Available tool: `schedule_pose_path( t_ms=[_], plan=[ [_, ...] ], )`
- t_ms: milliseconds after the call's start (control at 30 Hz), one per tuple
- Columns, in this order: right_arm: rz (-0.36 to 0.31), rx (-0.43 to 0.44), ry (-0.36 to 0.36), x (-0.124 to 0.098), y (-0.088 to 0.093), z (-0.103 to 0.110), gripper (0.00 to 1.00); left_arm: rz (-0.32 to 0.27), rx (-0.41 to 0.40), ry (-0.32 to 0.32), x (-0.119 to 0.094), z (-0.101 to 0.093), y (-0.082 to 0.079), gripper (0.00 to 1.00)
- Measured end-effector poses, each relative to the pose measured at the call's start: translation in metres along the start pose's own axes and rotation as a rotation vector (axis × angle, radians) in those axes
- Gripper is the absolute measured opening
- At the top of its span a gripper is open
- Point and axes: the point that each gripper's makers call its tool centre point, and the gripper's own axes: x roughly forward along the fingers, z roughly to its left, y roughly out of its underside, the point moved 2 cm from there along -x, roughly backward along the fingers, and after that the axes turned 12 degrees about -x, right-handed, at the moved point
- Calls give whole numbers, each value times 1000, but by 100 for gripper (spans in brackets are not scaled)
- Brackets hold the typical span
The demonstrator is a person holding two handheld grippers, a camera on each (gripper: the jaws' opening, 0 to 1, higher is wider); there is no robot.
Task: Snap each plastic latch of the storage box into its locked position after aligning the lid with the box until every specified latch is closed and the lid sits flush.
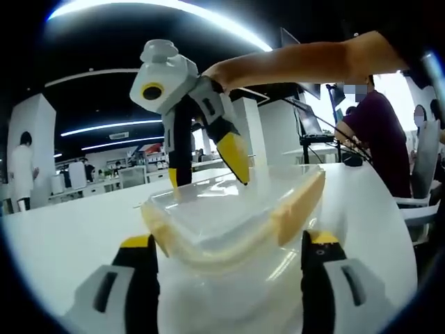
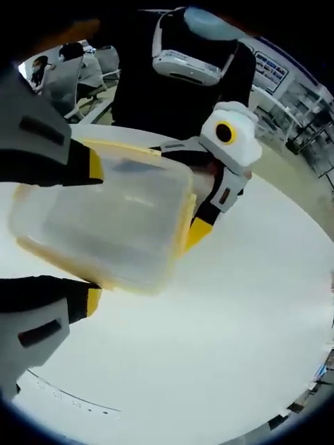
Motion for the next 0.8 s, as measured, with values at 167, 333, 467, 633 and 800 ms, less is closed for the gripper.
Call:
schedule_pose_path(
  t_ms=[167,333,467,633,800],
  plan=[
    [48,-6,-53,-1,-1,-8,42,0,-3,1,0,1,0,83],
    [22,10,-69,-1,0,-4,40,1,-3,3,1,2,0,83],
    [-12,19,-68,-2,3,-5,40,2,-7,7,2,2,1,83],
    [-54,35,-64,-5,5,-8,47,2,-10,6,2,0,1,84],
    [-60,26,-71,-5,9,-7,51,0,-11,6,3,0,0,84]
  ],
)
